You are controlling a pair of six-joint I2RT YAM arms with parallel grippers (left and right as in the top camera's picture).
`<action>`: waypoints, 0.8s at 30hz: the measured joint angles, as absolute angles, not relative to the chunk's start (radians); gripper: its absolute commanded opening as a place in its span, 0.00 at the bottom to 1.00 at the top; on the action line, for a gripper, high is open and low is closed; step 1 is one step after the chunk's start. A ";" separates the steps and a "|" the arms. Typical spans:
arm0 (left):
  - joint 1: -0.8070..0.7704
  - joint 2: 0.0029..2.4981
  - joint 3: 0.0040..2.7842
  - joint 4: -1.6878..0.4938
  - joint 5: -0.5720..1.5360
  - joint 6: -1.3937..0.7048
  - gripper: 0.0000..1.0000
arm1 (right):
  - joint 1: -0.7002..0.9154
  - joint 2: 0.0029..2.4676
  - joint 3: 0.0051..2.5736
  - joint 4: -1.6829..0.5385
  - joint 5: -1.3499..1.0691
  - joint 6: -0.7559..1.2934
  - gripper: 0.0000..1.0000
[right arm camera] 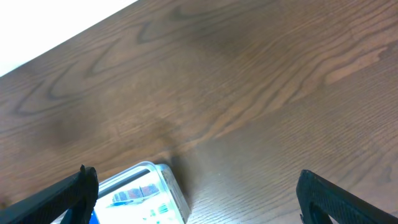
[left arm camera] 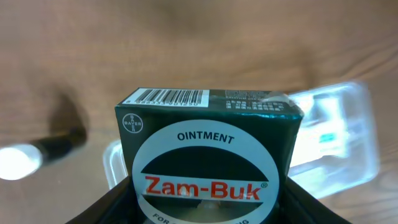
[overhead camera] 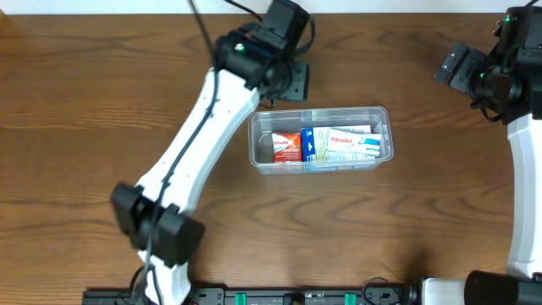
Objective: Pack container
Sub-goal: 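Carry the Zam-Buk box over the container, then lower the Zam-Buk box into the container beside the red packet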
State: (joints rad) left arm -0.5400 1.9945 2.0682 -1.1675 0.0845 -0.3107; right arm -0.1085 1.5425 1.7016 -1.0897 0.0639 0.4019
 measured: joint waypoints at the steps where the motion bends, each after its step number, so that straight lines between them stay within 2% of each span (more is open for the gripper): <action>1: -0.540 2.019 2.068 -1.194 0.087 -0.311 0.52 | -0.109 1.542 1.702 -1.090 0.064 0.402 0.99; 5: -0.540 2.085 2.067 -1.312 0.095 -0.311 0.52 | -0.109 1.542 1.702 -1.090 0.064 0.402 0.99; 10: -0.552 2.091 2.067 -1.361 0.098 -0.315 0.52 | -0.109 1.542 1.702 -1.090 0.064 0.402 0.99; 16: -0.610 2.091 2.047 -1.352 0.098 -0.342 0.52 | -0.109 1.542 1.702 -1.090 0.064 0.402 0.99; 24: -0.672 2.091 1.888 -1.244 0.073 -0.422 0.51 | -0.109 1.542 1.702 -1.090 0.064 0.402 0.99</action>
State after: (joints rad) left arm -0.6724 2.0911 1.8877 -1.2442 0.0731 -0.4217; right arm -0.1085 1.5425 1.7016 -1.0897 0.0639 0.4019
